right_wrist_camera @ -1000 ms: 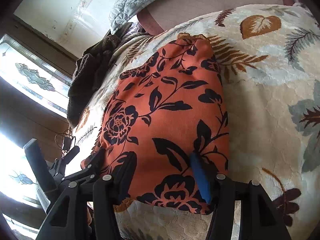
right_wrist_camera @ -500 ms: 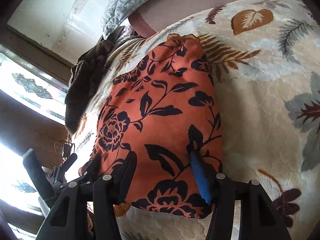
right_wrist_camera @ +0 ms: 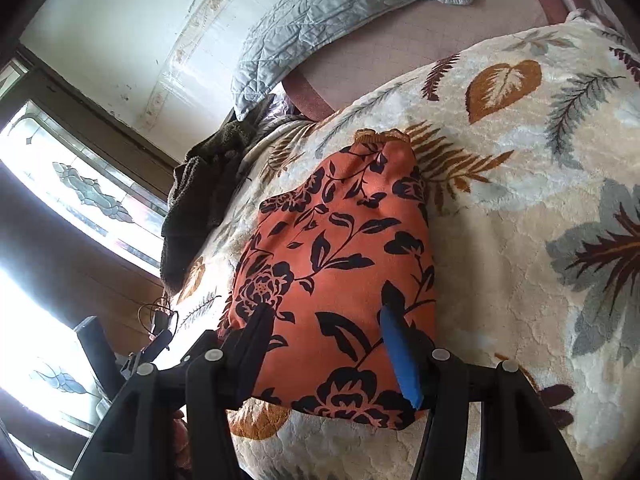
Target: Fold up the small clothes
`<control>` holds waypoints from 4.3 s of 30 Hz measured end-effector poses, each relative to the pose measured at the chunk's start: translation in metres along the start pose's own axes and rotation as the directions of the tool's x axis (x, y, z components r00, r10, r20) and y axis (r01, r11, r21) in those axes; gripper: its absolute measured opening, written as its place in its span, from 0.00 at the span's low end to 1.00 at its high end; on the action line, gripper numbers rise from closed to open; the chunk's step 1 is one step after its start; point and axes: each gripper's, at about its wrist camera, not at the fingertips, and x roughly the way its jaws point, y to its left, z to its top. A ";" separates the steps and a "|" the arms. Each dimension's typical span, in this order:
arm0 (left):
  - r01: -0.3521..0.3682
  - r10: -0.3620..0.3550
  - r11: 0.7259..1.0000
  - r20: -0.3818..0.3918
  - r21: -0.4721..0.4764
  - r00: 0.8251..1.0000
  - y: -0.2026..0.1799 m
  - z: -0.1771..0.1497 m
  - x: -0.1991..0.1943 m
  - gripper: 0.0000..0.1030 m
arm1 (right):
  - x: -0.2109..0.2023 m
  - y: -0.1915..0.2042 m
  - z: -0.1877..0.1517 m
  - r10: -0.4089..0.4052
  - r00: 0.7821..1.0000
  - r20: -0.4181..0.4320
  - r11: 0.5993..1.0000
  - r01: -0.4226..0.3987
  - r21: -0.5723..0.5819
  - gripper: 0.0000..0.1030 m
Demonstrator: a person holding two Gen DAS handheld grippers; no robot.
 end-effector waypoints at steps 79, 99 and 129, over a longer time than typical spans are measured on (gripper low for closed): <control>0.095 -0.108 0.988 -0.106 -0.126 0.988 0.011 0.054 0.036 1.00 | 0.031 -0.019 0.053 -0.032 0.993 -0.115 0.999 0.034 0.019 0.65; 0.154 -0.167 0.982 -0.123 -0.111 0.978 -0.002 0.056 0.042 1.00 | 0.035 -0.027 0.054 0.027 0.989 -0.142 0.998 -0.019 0.057 0.65; 0.505 -0.640 0.751 -0.281 -0.426 0.715 0.019 0.039 0.111 1.00 | 0.047 -0.061 0.067 0.079 0.987 -0.141 0.981 -0.052 0.187 0.70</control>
